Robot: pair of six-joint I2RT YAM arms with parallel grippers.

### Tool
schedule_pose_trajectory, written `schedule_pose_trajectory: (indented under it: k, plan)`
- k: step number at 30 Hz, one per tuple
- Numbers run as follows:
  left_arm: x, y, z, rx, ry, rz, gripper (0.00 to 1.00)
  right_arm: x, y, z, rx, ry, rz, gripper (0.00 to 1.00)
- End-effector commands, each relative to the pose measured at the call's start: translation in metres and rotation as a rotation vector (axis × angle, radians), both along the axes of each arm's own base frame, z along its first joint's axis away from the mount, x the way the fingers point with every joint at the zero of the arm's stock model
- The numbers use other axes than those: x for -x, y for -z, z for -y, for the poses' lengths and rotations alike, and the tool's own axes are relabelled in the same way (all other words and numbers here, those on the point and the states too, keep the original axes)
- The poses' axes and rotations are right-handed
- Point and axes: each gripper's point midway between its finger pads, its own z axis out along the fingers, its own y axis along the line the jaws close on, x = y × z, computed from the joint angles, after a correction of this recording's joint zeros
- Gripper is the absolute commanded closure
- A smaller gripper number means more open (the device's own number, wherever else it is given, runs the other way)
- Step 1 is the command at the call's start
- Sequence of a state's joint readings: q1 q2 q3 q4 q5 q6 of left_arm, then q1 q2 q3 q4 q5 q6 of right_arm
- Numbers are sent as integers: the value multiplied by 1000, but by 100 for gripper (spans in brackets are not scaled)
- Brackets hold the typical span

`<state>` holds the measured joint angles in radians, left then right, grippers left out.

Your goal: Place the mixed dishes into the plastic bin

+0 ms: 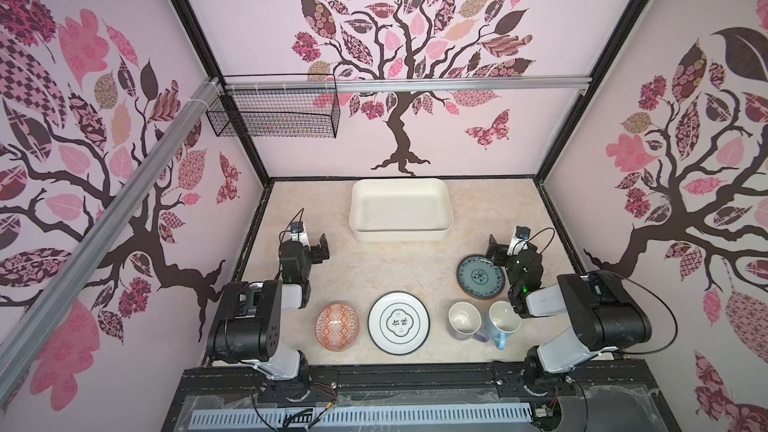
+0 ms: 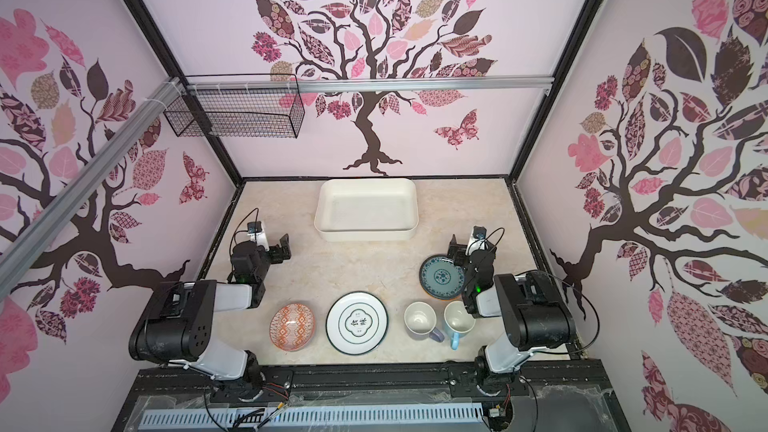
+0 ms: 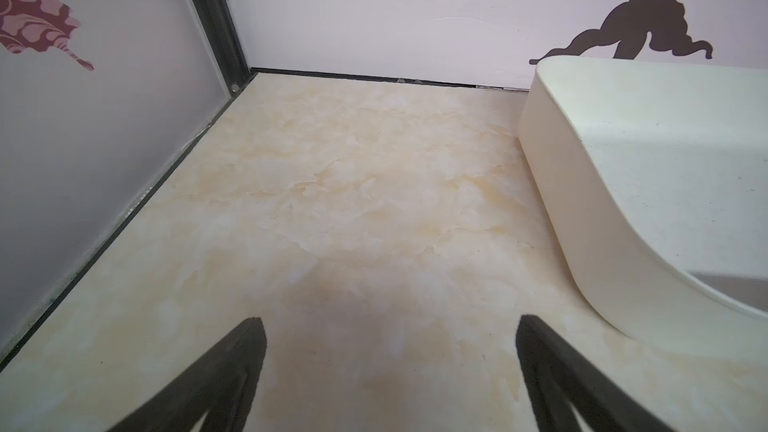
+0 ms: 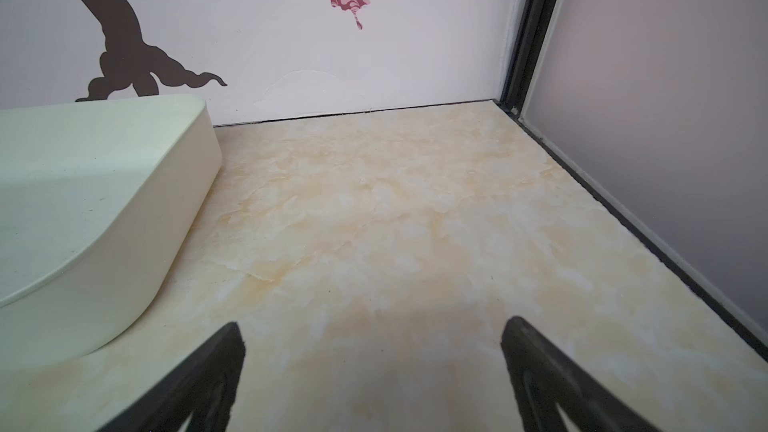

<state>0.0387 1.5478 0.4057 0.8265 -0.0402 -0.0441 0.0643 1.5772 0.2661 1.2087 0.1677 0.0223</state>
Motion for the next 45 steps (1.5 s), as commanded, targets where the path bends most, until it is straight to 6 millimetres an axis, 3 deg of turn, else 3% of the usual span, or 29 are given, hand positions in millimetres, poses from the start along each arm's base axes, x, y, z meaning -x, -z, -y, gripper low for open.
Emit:
schedule_pose_trajectory:
  k: [1,35,38,40,42,45]
  plan:
    - [2,4,1,-13,5,-5,2,-1,-3,0,-6,2,14,1]
    - [0,3,0,-4,9,-9,2,-1,-3,0,-78,-90,16,0]
    - [0,2,1,-12,13,-3,2,1,-8,15,-90,5,18,0]
    - [-10,-14,2,-24,2,-35,2,0,-14,26,-90,83,3,0]
    - [-8,-24,-1,-30,-26,-77,2,-5,-15,42,-112,187,-78,0]
    - [-4,-32,3,-66,-26,-54,2,-13,-30,44,-168,229,-122,0]
